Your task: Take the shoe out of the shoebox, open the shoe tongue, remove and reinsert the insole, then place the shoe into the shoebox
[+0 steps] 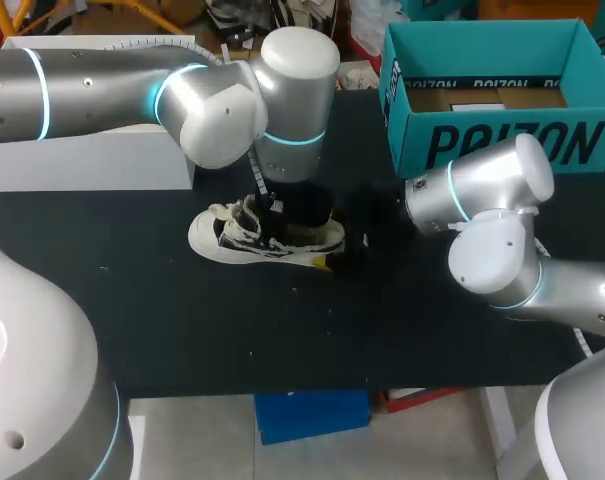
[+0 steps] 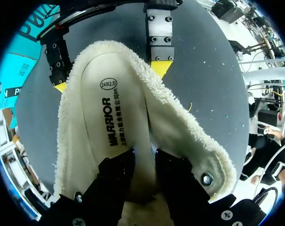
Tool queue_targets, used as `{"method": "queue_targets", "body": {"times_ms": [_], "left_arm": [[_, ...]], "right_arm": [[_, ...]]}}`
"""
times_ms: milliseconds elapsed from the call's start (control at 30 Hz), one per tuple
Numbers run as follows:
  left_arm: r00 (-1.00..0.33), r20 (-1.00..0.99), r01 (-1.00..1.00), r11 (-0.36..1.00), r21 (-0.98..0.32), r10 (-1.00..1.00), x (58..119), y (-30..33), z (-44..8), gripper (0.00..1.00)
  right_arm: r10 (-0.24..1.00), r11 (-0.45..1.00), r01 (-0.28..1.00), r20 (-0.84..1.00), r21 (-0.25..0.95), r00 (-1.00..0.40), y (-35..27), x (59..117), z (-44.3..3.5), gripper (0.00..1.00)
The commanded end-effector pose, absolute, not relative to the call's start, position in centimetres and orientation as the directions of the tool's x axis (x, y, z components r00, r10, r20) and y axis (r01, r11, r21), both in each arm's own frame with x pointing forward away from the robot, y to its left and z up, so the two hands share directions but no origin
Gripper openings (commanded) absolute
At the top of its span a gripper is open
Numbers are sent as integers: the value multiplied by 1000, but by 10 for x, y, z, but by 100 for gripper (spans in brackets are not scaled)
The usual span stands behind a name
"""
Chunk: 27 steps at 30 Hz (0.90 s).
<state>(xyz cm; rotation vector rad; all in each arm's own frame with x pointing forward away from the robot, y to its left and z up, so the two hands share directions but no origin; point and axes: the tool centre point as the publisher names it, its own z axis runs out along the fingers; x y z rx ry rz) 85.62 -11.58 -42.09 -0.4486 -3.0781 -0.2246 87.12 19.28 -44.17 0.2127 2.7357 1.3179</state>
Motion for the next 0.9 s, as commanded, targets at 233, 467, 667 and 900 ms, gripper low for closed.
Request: {"method": "queue_targets", "body": {"times_ms": [233,467,667,900], "left_arm": [[-904,-277,275,939,205,325,850,-88,-448,23],[-875,-363,278,946,165,320,863,-83,-451,26],[-854,-419,286,951,121,310,871,-84,-444,25],[-834,-456,293,950,108,309,876,-88,-440,30]], "right_arm": [[171,619,87,-26,780,-985,193,873,-443,0],[171,619,87,-26,780,-985,193,873,-443,0],[171,619,87,-26,780,-985,193,873,-443,0],[171,619,87,-26,780,-985,193,873,-443,0]]}}
